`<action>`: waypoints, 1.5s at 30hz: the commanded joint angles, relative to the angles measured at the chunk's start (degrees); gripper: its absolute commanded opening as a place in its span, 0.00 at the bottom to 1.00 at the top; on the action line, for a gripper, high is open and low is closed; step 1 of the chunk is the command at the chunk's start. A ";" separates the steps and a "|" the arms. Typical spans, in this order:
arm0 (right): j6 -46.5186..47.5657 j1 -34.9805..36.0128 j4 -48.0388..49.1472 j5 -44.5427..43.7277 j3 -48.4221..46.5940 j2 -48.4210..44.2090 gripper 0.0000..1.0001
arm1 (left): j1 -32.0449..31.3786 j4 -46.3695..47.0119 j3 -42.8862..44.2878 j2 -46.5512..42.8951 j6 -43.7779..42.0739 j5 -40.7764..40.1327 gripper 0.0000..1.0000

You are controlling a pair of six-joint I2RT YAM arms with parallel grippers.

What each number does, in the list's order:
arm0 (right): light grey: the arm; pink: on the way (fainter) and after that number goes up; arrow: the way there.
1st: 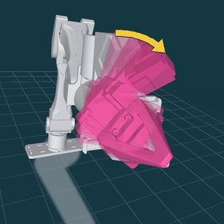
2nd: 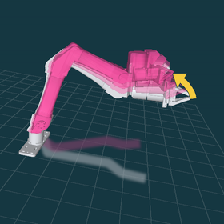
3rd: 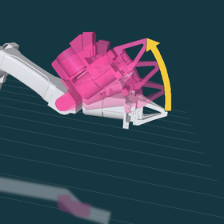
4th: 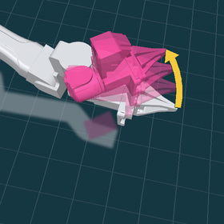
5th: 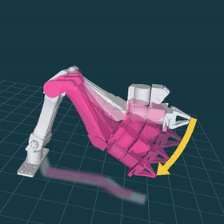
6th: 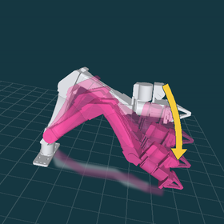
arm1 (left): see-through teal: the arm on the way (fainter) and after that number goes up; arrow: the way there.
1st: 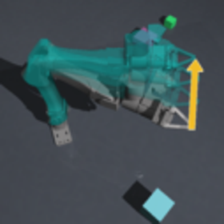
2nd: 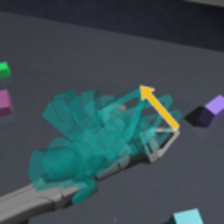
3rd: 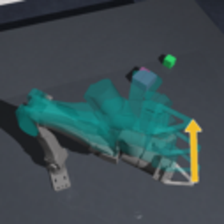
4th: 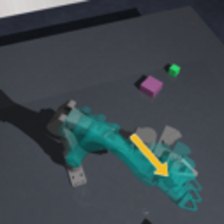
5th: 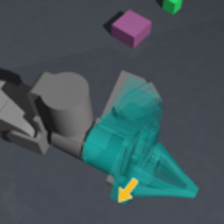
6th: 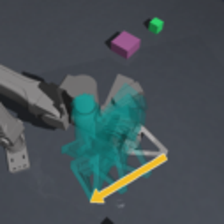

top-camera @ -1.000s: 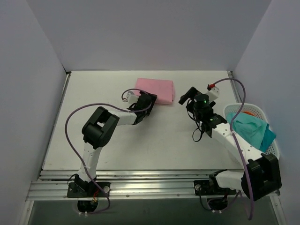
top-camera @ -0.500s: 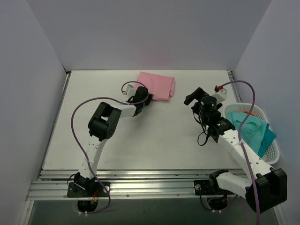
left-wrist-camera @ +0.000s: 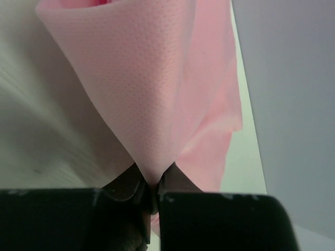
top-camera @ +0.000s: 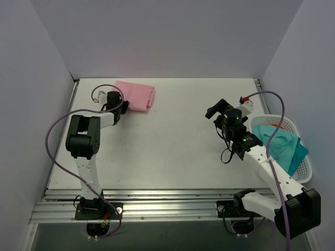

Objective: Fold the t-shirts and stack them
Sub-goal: Neatly place the folded tshirt to the corner

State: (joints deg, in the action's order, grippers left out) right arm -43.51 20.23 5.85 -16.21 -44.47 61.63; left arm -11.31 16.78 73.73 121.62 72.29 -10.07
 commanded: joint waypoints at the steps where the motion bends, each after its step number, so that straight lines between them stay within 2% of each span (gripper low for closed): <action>1: -0.53 -0.37 1.71 0.30 0.35 -1.77 1.00 | 6.72 0.72 -2.01 -5.87 -7.06 5.99 0.02; 5: -0.97 -0.37 2.85 0.74 1.14 -1.86 1.00 | 17.17 -2.35 -0.35 -6.57 -13.91 11.71 0.02; 8: -1.05 -0.37 3.73 1.53 1.23 -1.25 1.00 | 21.49 -3.41 2.63 -5.00 -18.74 18.03 0.03; 9: -1.14 -0.37 3.91 1.79 1.23 -0.81 1.00 | 21.94 -5.50 3.60 -4.73 -20.16 18.41 0.13; 10: -1.14 -0.37 4.43 2.23 1.23 -0.63 1.00 | 22.47 -7.44 5.87 -4.47 -21.74 17.98 0.31; 11: -1.14 -0.37 4.61 2.49 1.31 -0.46 1.00 | 23.00 -9.37 6.59 -4.64 -23.67 17.11 0.32; 12: -1.14 -0.37 4.61 2.58 1.31 -0.11 1.00 | 24.39 -11.22 6.77 -4.81 -24.04 15.27 0.40; 13: -1.06 -0.37 4.53 2.93 1.31 -0.10 1.00 | 25.45 -11.15 6.08 -5.08 -24.13 15.69 0.53; 16: -0.79 -0.37 4.44 2.76 1.75 -0.36 1.00 | 28.62 -10.10 4.32 -6.48 -22.55 18.23 0.68; 17: -0.79 -0.37 4.44 2.67 1.84 -0.45 1.00 | 28.71 -9.83 3.27 -7.97 -22.11 18.33 0.86; 22: -0.53 -0.28 2.60 1.80 0.96 -1.42 1.00 | 28.71 -14.57 0.27 -17.63 -21.49 12.46 0.88; 23: -0.44 -0.10 2.16 0.92 0.88 -1.77 1.00 | 28.71 -15.71 -0.08 -22.69 -22.19 11.22 0.91; 25: -0.26 0.07 0.84 -0.05 0.35 -2.74 1.00 | 28.36 -19.31 -0.87 -28.17 -23.24 9.03 0.92; 26: -0.18 0.34 0.40 -0.49 0.17 -3.52 1.00 | 27.93 -20.19 -1.31 -33.85 -23.68 8.49 0.93; 28: 0.79 1.47 -0.31 -1.02 -0.70 -4.05 1.00 | 26.35 -21.78 -2.98 -39.68 -24.74 7.78 0.94; 30: 2.80 3.32 -1.53 -2.50 -1.67 -4.84 1.00 | 20.74 -22.74 -4.56 -47.59 -27.10 7.09 0.96; 31: 3.60 4.54 -2.67 -3.12 -3.68 -4.94 1.00 | 17.84 -23.36 -4.83 -49.79 -31.73 6.03 0.96; 32: 4.47 6.82 -4.07 -3.56 -5.00 -4.68 1.00 | 11.38 -26.06 -4.83 -53.99 -34.38 1.41 0.96; 35: 7.20 12.00 -9.44 -4.97 -8.69 -5.54 1.00 | -0.60 -30.30 -6.05 -61.12 -41.08 -10.28 0.97; 36: 8.08 13.25 -9.36 -4.71 -8.88 -6.25 1.00 | -9.52 -29.44 -7.36 -62.81 -43.00 -20.16 0.97; 38: 9.84 15.53 -8.14 -3.31 -7.66 -9.22 1.00 | -16.87 -25.59 -11.58 -66.40 -49.33 -26.47 0.94; 39: 10.19 17.02 -6.74 -2.70 -7.04 -10.11 1.00 | -21.17 -22.26 -13.16 -67.56 -51.96 -22.93 0.94; 40: 10.63 17.47 -6.38 -1.30 -6.60 -10.90 1.00 | -22.17 -16.66 -19.88 -70.53 -58.60 -18.28 0.94; 41: 10.98 17.82 -4.72 -0.50 -5.47 -11.96 1.00 | -22.35 0.89 -25.08 -71.86 -61.28 -11.10 0.94; 42: 11.16 18.09 -2.79 0.20 -4.93 -12.14 1.00 | -22.26 12.12 -31.31 -72.92 -60.61 -6.77 0.94; 43: 11.34 18.18 -2.16 0.91 -4.67 -12.23 1.00 | -22.09 21.80 -37.81 -73.89 -49.81 -9.16 0.94; 44: 11.16 18.18 -1.98 1.70 -4.58 -11.88 1.00 | -21.22 39.39 -48.32 -72.85 -45.09 -8.31 0.94; 45: 11.08 18.35 -2.15 2.05 -4.84 -11.71 1.00 | -15.55 43.13 -49.12 -70.23 -43.83 -3.52 0.94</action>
State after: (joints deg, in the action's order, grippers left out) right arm -34.37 38.04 1.08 -16.21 -50.06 49.45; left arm -32.69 28.18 34.54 47.77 23.75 -19.42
